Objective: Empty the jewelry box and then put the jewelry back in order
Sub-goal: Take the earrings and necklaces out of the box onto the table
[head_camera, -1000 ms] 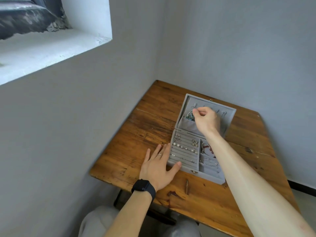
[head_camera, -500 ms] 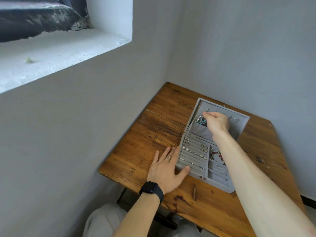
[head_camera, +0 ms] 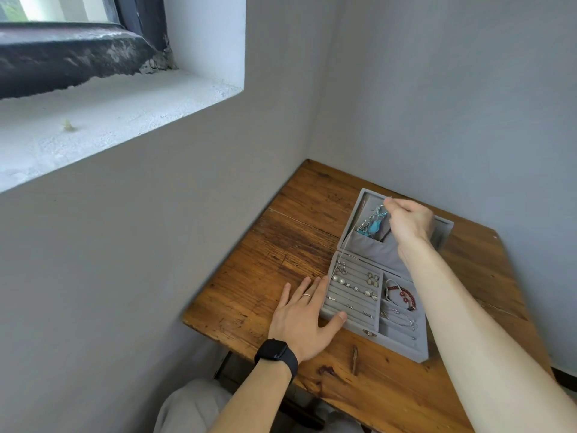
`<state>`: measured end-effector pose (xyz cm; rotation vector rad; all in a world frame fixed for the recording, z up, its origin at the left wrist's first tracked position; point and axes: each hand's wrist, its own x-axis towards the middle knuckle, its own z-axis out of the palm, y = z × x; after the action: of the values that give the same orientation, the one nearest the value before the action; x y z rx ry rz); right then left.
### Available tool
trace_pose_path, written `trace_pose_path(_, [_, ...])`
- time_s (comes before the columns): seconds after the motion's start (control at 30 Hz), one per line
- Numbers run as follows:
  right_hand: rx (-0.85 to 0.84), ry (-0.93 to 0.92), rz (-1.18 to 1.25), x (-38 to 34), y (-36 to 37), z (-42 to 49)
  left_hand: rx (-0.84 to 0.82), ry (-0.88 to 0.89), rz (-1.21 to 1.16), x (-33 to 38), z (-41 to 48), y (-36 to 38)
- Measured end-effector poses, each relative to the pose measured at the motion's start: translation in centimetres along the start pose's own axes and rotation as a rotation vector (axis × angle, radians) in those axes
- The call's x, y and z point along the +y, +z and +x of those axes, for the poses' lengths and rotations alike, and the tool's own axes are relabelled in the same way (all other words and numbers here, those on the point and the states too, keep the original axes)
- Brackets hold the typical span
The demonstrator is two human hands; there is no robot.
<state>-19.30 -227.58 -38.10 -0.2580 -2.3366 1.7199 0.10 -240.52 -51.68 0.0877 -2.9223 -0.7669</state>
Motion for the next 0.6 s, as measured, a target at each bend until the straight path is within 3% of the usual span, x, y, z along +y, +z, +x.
trace_pose_path(0.27, [-0.025, -0.129, 0.231, -0.4, -4.4, -5.5, -0.033, -0.055, -0.129, 0.4, 0.6, -1.2])
trace_pose_path(0.43, [-0.102, -0.086, 0.230, 2.7, -9.0, -10.8, 0.001, -0.140, -0.325, 1.6, 4.1, -4.6])
trace_pose_path(0.6, [-0.132, 0.027, 0.243, 8.4, -12.4, -15.3, 0.171, -0.008, -0.289, 4.5, 9.0, -7.3])
